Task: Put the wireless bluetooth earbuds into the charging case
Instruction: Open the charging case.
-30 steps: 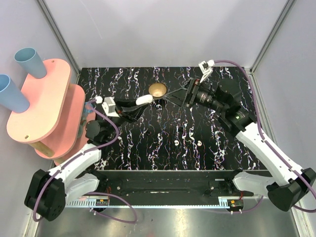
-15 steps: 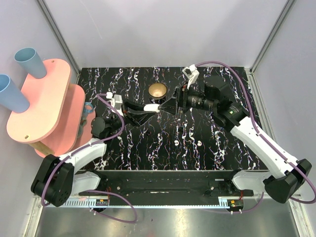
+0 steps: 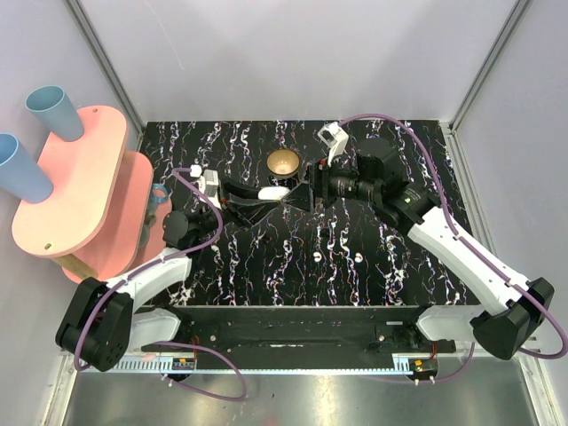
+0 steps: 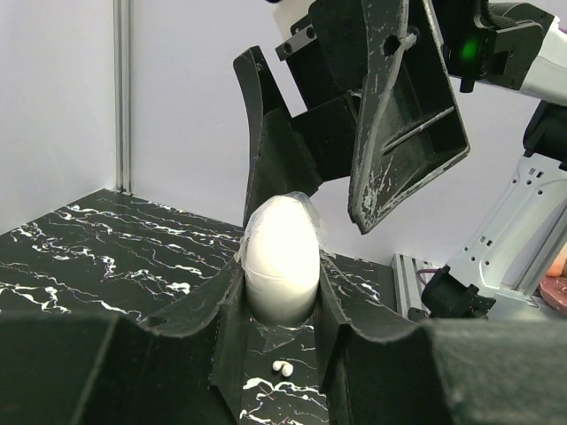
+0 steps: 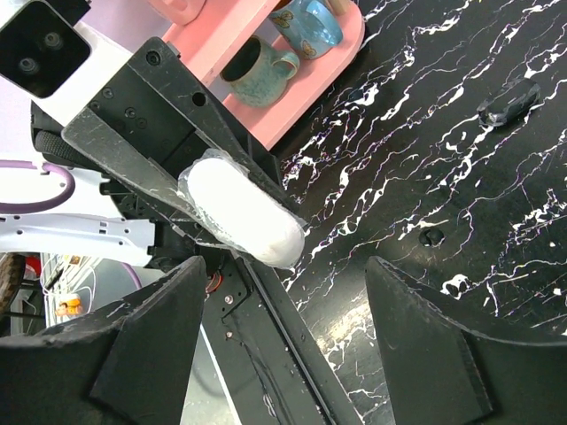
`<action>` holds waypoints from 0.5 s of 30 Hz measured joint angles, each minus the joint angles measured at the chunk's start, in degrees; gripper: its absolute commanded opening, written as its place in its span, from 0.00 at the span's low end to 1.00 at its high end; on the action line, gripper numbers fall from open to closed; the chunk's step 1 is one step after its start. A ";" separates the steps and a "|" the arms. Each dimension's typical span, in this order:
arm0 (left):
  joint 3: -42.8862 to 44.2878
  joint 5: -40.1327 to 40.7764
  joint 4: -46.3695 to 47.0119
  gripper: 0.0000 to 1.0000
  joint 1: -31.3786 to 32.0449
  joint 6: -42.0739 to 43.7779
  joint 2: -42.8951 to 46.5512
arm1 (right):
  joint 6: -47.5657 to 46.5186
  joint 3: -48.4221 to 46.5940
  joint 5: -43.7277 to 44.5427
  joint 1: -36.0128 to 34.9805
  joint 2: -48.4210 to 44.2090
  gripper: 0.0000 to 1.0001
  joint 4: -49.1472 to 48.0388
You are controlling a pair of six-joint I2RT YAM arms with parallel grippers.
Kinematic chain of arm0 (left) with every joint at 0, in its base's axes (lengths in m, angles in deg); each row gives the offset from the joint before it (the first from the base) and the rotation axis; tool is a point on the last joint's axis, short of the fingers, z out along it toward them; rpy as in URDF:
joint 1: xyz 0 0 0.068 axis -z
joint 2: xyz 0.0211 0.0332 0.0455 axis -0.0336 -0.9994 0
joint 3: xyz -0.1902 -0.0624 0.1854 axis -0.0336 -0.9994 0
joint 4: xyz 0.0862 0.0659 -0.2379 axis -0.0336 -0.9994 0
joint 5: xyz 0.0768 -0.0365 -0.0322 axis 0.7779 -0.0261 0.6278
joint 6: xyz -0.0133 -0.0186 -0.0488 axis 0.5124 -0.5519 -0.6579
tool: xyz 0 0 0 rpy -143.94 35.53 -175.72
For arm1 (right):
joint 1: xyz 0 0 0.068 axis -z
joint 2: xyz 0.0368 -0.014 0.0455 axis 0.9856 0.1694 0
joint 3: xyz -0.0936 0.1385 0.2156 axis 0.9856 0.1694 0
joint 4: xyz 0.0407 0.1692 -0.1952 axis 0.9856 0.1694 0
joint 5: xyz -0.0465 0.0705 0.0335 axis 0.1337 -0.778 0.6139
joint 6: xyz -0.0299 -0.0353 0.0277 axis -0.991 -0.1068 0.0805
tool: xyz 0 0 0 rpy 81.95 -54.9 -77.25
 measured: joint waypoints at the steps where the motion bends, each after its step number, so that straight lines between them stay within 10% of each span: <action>1: 0.00 0.00 0.00 0.00 0.04 0.02 0.00 | -0.04 0.00 0.09 -0.02 0.09 0.80 0.15; 15: 0.74 -2.47 -0.24 0.00 0.42 0.00 0.04 | 1.07 0.00 2.64 -0.35 1.09 0.82 0.13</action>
